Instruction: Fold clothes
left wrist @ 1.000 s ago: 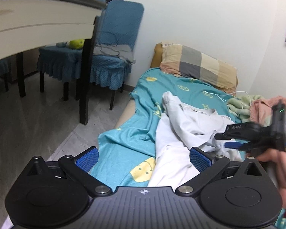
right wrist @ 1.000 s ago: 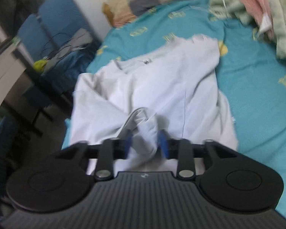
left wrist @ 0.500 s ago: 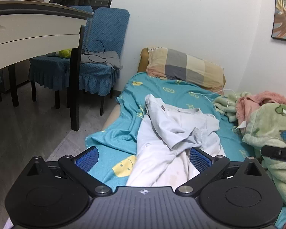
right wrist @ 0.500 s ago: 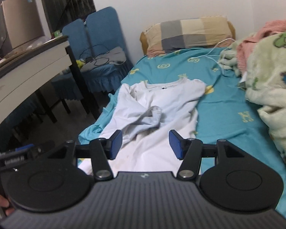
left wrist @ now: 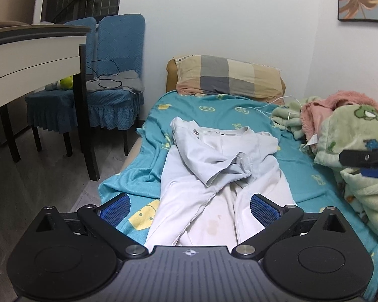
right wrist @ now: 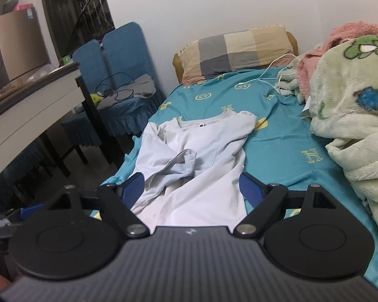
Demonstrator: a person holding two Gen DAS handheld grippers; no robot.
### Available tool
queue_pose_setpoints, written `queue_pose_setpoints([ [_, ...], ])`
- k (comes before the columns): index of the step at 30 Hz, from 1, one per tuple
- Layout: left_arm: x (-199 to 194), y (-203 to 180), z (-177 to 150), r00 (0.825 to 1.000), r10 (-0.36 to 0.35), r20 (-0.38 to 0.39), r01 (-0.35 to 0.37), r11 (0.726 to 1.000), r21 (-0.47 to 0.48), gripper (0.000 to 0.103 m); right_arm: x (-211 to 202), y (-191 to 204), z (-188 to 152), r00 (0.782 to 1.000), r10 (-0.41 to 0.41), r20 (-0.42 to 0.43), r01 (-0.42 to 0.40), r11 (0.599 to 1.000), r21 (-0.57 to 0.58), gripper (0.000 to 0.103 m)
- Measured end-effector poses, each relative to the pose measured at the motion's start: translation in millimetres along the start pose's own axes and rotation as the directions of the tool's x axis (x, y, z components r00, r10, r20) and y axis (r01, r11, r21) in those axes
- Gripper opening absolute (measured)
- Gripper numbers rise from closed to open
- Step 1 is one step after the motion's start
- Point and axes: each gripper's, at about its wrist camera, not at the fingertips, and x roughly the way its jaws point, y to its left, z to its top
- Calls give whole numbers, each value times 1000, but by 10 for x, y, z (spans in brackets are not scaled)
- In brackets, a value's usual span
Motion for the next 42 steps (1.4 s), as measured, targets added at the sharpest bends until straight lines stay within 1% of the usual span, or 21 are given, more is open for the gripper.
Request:
queue_pose_setpoints([
  [5, 41, -27, -36, 1000, 2, -14, -2, 1000, 11, 103, -4, 12, 7, 1000, 6, 3, -6, 1000, -10, 84],
  [10, 27, -30, -25, 1000, -6, -2, 6, 1000, 1, 103, -25, 20, -14, 1000, 6, 4, -6, 1000, -12, 84],
  [14, 26, -16, -15, 1000, -9, -2, 9, 1000, -14, 103, -21, -4, -12, 1000, -2, -2, 2, 1000, -3, 84],
  [17, 75, 8, 7, 999, -25, -22, 24, 999, -46, 103, -32, -24, -11, 1000, -10, -2, 10, 1000, 2, 84],
  [21, 285, 30, 77, 994, -70, -81, 61, 993, -105, 102, -23, -85, -2, 1000, -21, -6, 21, 999, 31, 84],
  [26, 664, 25, 218, 987, -88, -131, 69, 987, -146, 102, 49, -216, 0, 999, -38, -28, 40, 996, 75, 84],
  [28, 847, 42, 285, 985, -96, -145, 70, 982, -176, 101, 84, -291, 9, 998, -41, -39, 45, 993, 106, 84],
  [31, 1164, 78, 389, 980, -126, -157, 86, 966, -242, 97, 142, -419, 30, 998, -46, -48, 54, 986, 158, 84],
  [33, 1396, 113, 447, 971, -178, -158, 123, 944, -305, 92, 192, -528, 50, 997, -53, -56, 63, 978, 198, 84],
  [34, 1509, 128, 466, 968, -194, -160, 131, 933, -335, 91, 219, -598, 63, 997, -54, -61, 67, 973, 222, 84],
  [35, 1622, 143, 485, 965, -209, -161, 139, 921, -365, 90, 244, -675, 69, 996, -59, -65, 74, 965, 250, 84],
  [39, 2006, 156, 496, 959, -226, -168, 133, 889, -438, 83, 349, -987, 41, 991, -86, -99, 117, 921, 371, 84],
  [40, 2085, 155, 486, 957, -228, -179, 126, 883, -452, 81, 374, -1054, 26, 990, -88, -110, 124, 909, 398, 84],
  [42, 2235, 140, 451, 949, -244, -200, 119, 863, -490, 69, 424, -1166, -3, 987, -89, -132, 139, 885, 444, 84],
])
